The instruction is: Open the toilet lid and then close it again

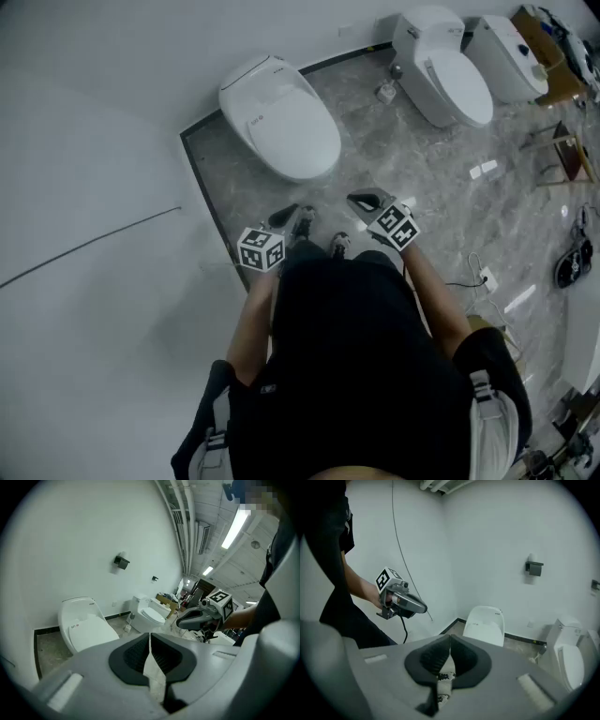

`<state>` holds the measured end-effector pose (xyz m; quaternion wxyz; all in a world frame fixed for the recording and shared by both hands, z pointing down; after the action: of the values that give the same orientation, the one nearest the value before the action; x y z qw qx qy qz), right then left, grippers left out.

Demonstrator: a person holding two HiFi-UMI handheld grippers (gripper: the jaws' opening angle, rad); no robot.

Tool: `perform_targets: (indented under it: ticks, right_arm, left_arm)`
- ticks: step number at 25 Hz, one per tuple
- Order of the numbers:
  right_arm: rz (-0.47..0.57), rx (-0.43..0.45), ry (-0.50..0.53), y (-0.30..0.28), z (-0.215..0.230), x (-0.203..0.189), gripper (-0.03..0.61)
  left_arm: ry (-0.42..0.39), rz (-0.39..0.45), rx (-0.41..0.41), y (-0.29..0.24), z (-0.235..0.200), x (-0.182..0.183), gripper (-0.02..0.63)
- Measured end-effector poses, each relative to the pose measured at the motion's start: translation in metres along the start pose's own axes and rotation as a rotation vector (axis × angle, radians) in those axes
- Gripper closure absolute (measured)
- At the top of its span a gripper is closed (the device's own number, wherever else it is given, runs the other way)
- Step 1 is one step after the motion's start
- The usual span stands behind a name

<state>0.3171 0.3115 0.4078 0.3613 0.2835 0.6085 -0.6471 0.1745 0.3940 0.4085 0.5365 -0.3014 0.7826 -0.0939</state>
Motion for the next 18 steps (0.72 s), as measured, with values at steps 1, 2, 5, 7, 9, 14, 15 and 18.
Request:
perform_targets:
  ticks: [1,2,5,7,9,14,15,18]
  right_arm:
    - [-0.004,0.000,-0.006,-0.001,0.000,-0.001,0.574]
    - [-0.007,0.001,-0.011,-0.003,-0.001,-0.003,0.574]
    - [-0.016,0.003,-0.019,-0.006,-0.002,-0.006,0.574]
    - [-0.019,-0.002,-0.026,-0.008,0.000,-0.007,0.574]
    - [-0.017,-0.016,-0.039,-0.008,0.002,-0.007,0.574]
    - [-0.023,-0.071,-0.079,-0.008,0.017,-0.009,0.574]
    - [-0.030,-0.079,-0.087,-0.009,0.020,-0.010,0.574]
    - [-0.043,-0.099,-0.117,-0.012,0.026,-0.012,0.574]
  left_arm:
    - [0.000,-0.004,-0.002,0.000,-0.002,-0.001,0.592]
    - [0.000,-0.008,-0.004,-0.001,-0.004,-0.001,0.592]
    - [0.007,-0.016,-0.005,-0.002,-0.010,-0.003,0.592]
    - [0.014,-0.018,-0.010,-0.005,-0.014,-0.003,0.592]
    - [0.013,-0.028,-0.020,-0.008,-0.017,-0.002,0.592]
    - [0.000,-0.049,-0.053,-0.020,-0.029,0.007,0.592]
    - [-0.002,-0.051,-0.058,-0.022,-0.031,0.010,0.592]
    - [-0.006,-0.060,-0.071,-0.026,-0.041,0.018,0.592]
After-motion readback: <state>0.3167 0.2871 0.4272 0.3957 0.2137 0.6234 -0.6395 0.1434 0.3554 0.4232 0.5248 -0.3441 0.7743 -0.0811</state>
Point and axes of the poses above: the fingertips, and each gripper's own axes: y backward along the fingers, z to its right, x out of its top, the point moved 3 cm from there along y, backward along the fingers, and after that the axes turned 1 degree about y, right-handed, at the moved point
